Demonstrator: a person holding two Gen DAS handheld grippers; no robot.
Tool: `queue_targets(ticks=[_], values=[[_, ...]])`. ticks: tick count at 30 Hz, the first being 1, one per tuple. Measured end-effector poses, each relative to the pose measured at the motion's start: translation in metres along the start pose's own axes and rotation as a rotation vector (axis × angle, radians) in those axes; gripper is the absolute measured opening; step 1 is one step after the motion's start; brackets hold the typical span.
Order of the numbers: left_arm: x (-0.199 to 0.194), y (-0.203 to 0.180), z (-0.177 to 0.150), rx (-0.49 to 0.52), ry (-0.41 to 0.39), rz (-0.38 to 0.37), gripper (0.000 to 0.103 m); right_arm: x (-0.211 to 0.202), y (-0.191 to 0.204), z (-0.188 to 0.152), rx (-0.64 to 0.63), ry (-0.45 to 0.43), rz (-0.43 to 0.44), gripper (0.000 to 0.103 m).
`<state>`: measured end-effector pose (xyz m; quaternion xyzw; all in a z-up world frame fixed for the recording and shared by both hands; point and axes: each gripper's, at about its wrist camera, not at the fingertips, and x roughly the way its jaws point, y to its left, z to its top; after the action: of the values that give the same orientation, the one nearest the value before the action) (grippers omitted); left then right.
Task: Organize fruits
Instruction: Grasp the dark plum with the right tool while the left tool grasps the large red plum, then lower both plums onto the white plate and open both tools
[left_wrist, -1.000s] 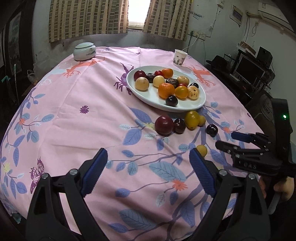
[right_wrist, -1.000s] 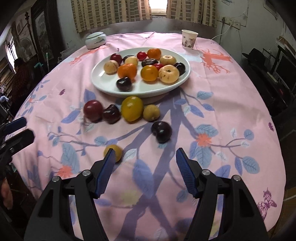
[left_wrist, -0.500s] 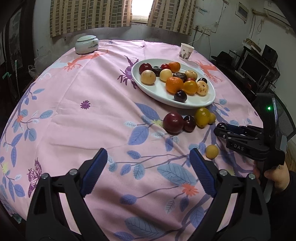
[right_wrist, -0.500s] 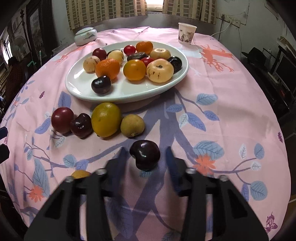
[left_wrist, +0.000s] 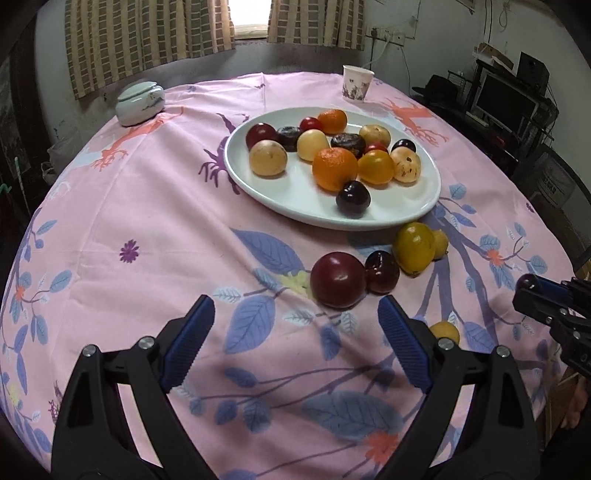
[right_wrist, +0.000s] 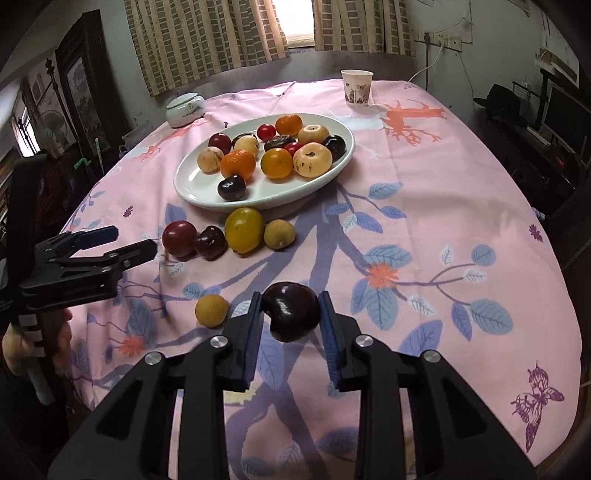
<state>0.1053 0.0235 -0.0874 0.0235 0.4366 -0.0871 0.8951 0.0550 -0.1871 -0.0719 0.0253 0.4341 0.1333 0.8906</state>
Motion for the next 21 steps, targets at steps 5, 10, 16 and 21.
queue_targets(ticks=[5,10,16,21], values=[[0.022,-0.006,0.011,0.024,0.016,-0.011,0.086,-0.007,-0.013,-0.004,0.041,-0.008,0.006,0.030],[0.033,-0.003,0.015,-0.024,0.039,-0.127,0.048,-0.006,-0.020,-0.005,0.066,-0.005,0.027,0.030],[0.034,-0.004,0.015,-0.046,0.025,-0.143,0.041,-0.001,-0.020,-0.006,0.079,0.013,0.055,0.030],[0.020,-0.014,0.000,0.004,0.002,-0.125,0.039,-0.005,-0.019,-0.005,0.083,0.007,0.057,0.030]])
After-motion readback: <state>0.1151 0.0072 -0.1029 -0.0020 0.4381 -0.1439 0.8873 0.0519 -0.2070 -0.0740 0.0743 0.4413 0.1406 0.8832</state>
